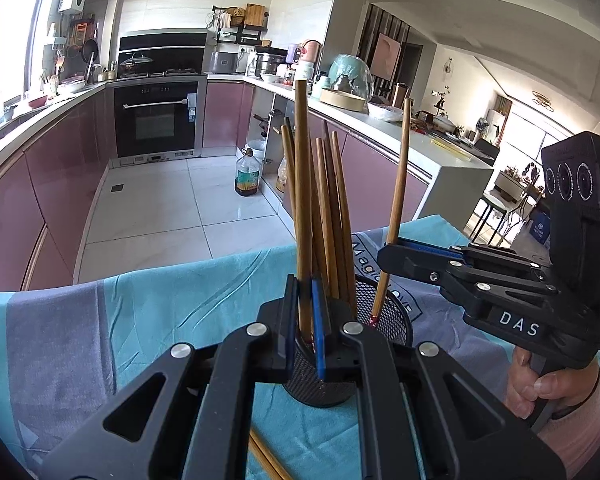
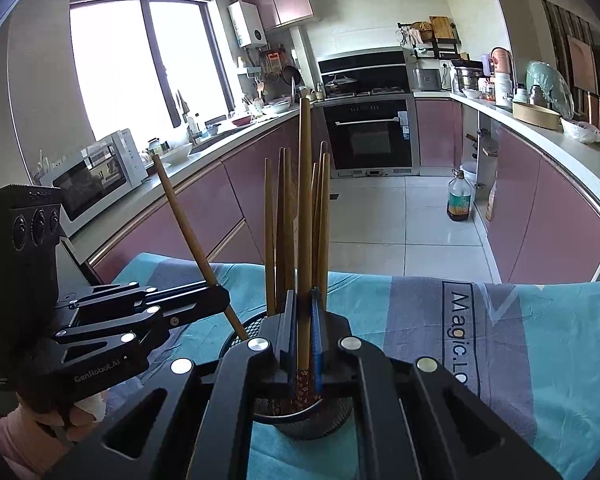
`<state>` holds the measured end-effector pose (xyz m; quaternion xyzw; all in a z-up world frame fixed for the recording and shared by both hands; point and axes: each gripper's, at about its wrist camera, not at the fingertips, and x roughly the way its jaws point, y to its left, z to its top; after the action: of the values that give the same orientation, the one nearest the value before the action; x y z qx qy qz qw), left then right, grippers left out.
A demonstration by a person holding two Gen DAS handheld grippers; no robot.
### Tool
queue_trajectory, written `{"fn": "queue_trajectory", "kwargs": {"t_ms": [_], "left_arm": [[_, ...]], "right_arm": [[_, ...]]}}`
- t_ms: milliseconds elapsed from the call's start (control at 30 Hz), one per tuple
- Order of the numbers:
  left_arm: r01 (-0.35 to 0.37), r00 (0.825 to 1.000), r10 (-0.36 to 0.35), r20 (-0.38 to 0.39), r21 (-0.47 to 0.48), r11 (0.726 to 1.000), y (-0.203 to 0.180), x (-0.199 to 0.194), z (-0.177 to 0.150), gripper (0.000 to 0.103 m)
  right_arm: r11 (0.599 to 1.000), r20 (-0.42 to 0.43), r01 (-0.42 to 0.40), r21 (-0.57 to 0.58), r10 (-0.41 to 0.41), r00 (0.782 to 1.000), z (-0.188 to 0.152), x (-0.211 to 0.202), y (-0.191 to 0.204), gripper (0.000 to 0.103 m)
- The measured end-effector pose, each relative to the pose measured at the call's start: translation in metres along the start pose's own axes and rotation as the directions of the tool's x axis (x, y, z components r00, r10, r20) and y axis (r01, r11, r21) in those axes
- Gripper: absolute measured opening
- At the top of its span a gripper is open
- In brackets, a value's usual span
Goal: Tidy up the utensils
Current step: 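Lower both chopsticks into the mesh holder beside the others, then open both grippers to release the chopsticks in the holder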
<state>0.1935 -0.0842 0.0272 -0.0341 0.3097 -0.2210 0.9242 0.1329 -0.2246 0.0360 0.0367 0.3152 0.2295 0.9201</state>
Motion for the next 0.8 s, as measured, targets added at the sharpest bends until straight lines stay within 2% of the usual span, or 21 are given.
{"fn": "queue_trajectory", "kwargs": {"t_ms": [267, 367, 533, 633, 800], "left_arm": [[-0.009, 1.000, 0.009, -0.007, 0.000, 1.000, 0.003, 0.005, 0.000, 0.008], [-0.012, 1.000, 0.012, -0.011, -0.005, 1.000, 0.004, 0.007, -0.001, 0.012], [-0.018, 1.000, 0.018, -0.005, -0.010, 1.000, 0.006, 0.006, -0.005, 0.034], [-0.021, 1.000, 0.021, 0.001, -0.017, 1.000, 0.008, 0.003, -0.008, 0.038], [-0.072, 0.997, 0.072, 0.034, -0.005, 0.997, 0.007, -0.011, -0.017, 0.058]], "right_arm": [[1.000, -0.027, 0.010, 0.014, -0.009, 1.000, -0.002, 0.008, -0.003, 0.006], [1.000, -0.037, 0.022, 0.017, -0.021, 0.999, -0.002, 0.010, -0.003, 0.009], [0.999, -0.031, 0.023, 0.037, -0.022, 0.999, -0.003, 0.009, -0.006, 0.014], [0.999, -0.016, 0.030, 0.036, -0.029, 0.999, -0.006, 0.004, -0.006, 0.018], [0.999, 0.011, 0.021, 0.025, -0.021, 1.000, -0.012, -0.009, -0.002, 0.033]]}}
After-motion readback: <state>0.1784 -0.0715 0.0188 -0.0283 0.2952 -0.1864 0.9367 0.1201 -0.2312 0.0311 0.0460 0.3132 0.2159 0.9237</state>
